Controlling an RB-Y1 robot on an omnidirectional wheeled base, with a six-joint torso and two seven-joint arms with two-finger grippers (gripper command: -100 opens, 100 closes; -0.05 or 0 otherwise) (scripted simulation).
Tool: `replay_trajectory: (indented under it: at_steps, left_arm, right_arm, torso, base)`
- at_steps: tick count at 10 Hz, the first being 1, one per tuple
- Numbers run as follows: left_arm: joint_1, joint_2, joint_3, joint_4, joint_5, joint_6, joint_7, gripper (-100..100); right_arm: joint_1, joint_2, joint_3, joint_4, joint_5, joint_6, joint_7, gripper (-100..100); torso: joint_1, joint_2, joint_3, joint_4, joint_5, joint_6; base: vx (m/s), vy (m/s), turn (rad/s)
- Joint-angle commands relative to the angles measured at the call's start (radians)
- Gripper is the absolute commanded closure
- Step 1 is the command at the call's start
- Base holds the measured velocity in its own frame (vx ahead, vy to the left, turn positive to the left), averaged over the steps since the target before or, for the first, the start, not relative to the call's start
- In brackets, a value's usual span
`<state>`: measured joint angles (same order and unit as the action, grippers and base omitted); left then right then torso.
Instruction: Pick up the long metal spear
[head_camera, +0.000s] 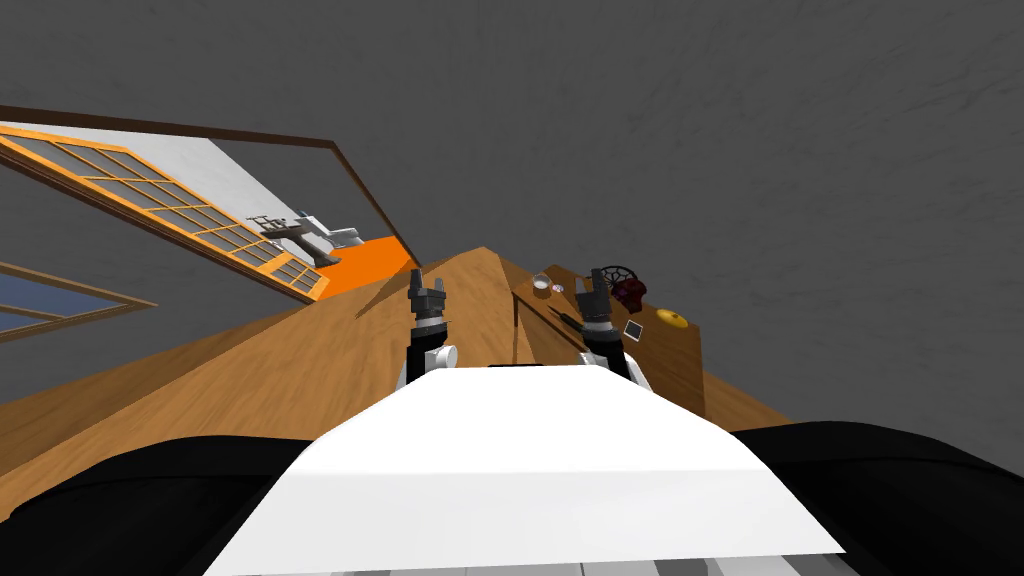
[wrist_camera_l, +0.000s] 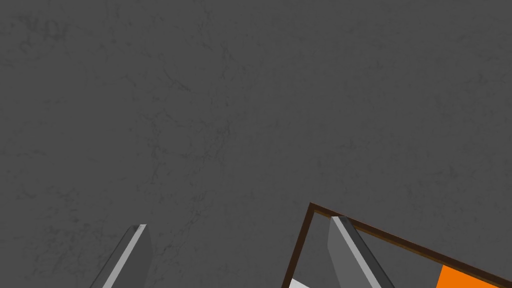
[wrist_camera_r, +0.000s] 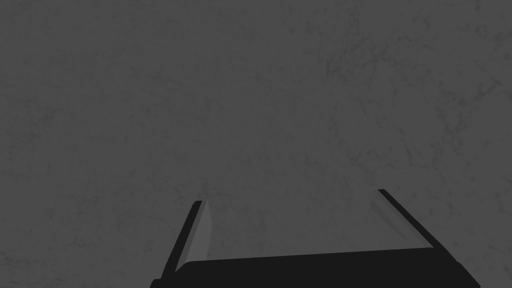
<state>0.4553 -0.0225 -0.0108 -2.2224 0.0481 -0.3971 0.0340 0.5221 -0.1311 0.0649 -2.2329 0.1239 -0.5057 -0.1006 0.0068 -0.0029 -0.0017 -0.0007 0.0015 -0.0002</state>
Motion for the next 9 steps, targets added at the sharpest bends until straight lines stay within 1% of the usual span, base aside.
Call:
replay_trajectory:
  at_steps: [1,3,4,6,7,8,9]
  left_arm:
    - [0.0,0.0,0.0,0.0,0.0,0.0,0.0,0]
    - [0.0,0.0,0.0,0.0,0.0,0.0,0.0,0]
    - [0.0,0.0,0.0,0.0,0.0,0.0,0.0,0]
    - [0.0,0.0,0.0,0.0,0.0,0.0,0.0,0]
    - [0.0,0.0,0.0,0.0,0.0,0.0,0.0,0]
    - [0.0,0.0,0.0,0.0,0.0,0.0,0.0,0]
    - [0.0,0.0,0.0,0.0,0.0,0.0,0.0,0]
  right_arm:
    - [0.031,-0.05,0.0,0.03,0.008,0.032,0.002,-100]
    - [0.071,-0.108,0.003,0.078,0.023,0.077,0.005,-100]
    - [0.071,-0.113,0.003,0.078,0.023,0.077,0.005,-100]
    - [0.117,-0.177,0.006,0.131,0.04,0.128,0.008,-100]
    - [0.117,-0.177,0.006,0.131,0.04,0.128,0.008,-100]
    - [0.142,-0.209,0.007,0.16,0.049,0.155,0.01,-100]
    - [0.142,-0.209,0.007,0.16,0.049,0.155,0.01,-100]
  torso:
    - [0.0,0.0,0.0,0.0,0.0,0.0]
    - [0.002,0.0,0.0,0.0,0.0,0.0]
    - [0.003,-0.001,-0.001,0.0,0.001,0.0]
    - [0.001,0.0,0.0,0.0,0.0,0.0]
    - [0.003,0.0,0.0,0.0,0.001,0.0]
    - [0.001,0.001,0.0,0.0,0.001,0.0]
    - [0.0,0.0,0.0,0.0,0.0,0.0]
  base:
    - [0.059,0.115,0.038]
    - [0.05,0.144,0.04]
    - [0.048,0.117,0.009]
    - [0.047,0.14,0.045]
    - [0.035,0.116,0.004]
    - [0.044,0.096,0.042]
    - [0.034,0.071,0.018]
